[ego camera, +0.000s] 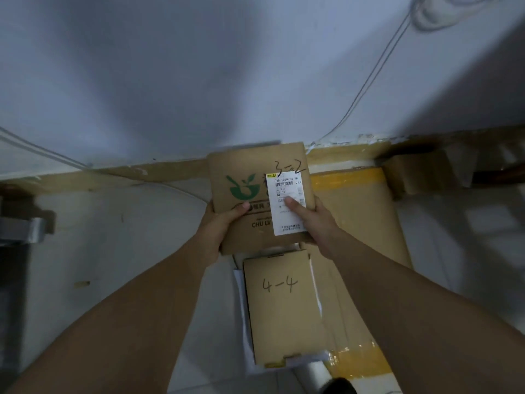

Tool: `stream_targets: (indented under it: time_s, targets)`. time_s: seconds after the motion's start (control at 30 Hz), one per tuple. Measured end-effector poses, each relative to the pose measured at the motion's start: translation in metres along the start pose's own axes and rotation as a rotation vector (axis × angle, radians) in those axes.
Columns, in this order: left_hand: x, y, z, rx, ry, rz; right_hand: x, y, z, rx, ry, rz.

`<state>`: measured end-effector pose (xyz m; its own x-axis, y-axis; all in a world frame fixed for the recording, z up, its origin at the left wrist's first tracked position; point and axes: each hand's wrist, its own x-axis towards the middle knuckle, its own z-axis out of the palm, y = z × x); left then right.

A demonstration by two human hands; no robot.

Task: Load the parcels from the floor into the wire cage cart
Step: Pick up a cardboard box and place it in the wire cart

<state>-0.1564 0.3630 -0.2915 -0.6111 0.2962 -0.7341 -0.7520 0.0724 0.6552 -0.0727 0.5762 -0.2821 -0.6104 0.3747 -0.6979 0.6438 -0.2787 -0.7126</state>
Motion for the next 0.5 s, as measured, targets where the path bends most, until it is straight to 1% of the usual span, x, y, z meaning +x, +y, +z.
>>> stream_targets:
  time_s: [0.2,0.3,0.5]
  targets:
    - [-0.127,0.098,0.030,0.006,0.006,0.117,-0.125,-0.099,-0.015,0.034,-0.004,-0.109]
    - [-0.194,0.157,0.050,0.000,-0.061,0.163,-0.188,-0.162,-0.024,0.041,-0.020,-0.203]
    - [-0.359,0.279,0.076,0.045,-0.116,0.395,-0.346,-0.294,-0.038,-0.012,0.038,-0.450]
